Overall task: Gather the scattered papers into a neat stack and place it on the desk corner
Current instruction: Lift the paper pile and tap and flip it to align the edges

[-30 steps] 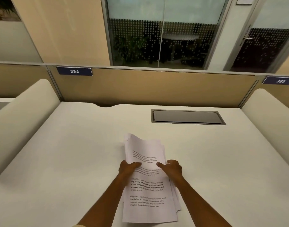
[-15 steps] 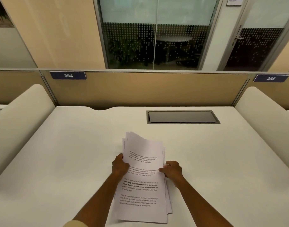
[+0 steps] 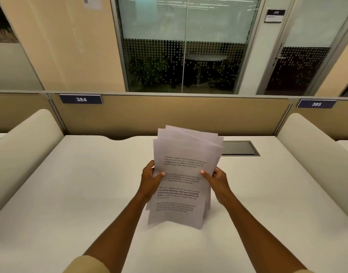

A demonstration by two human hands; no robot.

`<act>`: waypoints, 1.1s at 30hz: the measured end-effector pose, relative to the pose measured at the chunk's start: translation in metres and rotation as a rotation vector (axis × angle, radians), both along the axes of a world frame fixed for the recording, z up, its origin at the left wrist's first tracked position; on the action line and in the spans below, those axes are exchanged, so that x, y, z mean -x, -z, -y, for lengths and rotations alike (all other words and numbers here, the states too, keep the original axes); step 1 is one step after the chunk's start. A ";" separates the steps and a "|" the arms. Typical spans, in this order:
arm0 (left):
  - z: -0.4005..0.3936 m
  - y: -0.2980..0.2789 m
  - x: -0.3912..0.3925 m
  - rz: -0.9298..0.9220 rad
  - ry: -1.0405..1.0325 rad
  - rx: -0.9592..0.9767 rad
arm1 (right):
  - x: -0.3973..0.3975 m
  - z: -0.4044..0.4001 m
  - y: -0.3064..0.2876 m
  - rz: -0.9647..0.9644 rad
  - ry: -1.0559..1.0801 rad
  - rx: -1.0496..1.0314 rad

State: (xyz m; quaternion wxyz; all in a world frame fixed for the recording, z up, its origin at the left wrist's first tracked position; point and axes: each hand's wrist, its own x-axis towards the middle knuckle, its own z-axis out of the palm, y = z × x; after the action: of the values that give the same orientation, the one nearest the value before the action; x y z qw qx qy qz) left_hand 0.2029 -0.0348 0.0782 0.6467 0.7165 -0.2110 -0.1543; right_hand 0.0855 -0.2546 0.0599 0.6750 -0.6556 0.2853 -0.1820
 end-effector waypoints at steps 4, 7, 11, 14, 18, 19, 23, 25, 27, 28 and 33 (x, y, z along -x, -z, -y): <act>0.026 -0.018 -0.005 0.093 -0.103 0.008 | -0.014 0.003 -0.034 0.063 0.065 0.152; 0.042 -0.023 -0.003 0.180 -0.169 -0.001 | -0.016 0.002 -0.042 0.095 0.144 0.213; 0.051 -0.015 0.006 0.210 -0.178 0.016 | -0.009 0.000 -0.034 0.122 0.211 0.221; 0.051 -0.005 0.014 0.217 -0.176 0.023 | -0.001 -0.002 -0.022 0.123 0.234 0.196; 0.050 0.003 0.023 0.216 -0.189 0.045 | 0.005 -0.007 -0.013 0.107 0.232 0.165; 0.049 0.004 0.025 0.209 -0.195 0.051 | 0.007 -0.008 -0.012 0.105 0.223 0.160; 0.046 0.002 0.028 0.148 -0.211 0.086 | 0.013 -0.009 -0.011 0.096 0.191 0.180; 0.046 -0.002 0.028 0.109 -0.235 0.093 | 0.013 -0.009 -0.013 0.095 0.181 0.170; 0.047 -0.007 0.026 0.071 -0.264 0.103 | 0.011 -0.008 -0.017 0.105 0.178 0.150; 0.048 -0.010 0.024 0.055 -0.275 0.106 | 0.009 -0.007 -0.020 0.110 0.187 0.144; 0.058 -0.027 0.018 -0.031 -0.362 0.102 | -0.002 -0.006 -0.043 0.141 0.264 0.116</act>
State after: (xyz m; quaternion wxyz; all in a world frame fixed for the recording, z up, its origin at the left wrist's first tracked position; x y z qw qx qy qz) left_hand 0.1851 -0.0931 0.1056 0.7026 0.7067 -0.0760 -0.0354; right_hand 0.0871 -0.2482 0.1029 0.6247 -0.6358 0.3098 -0.3309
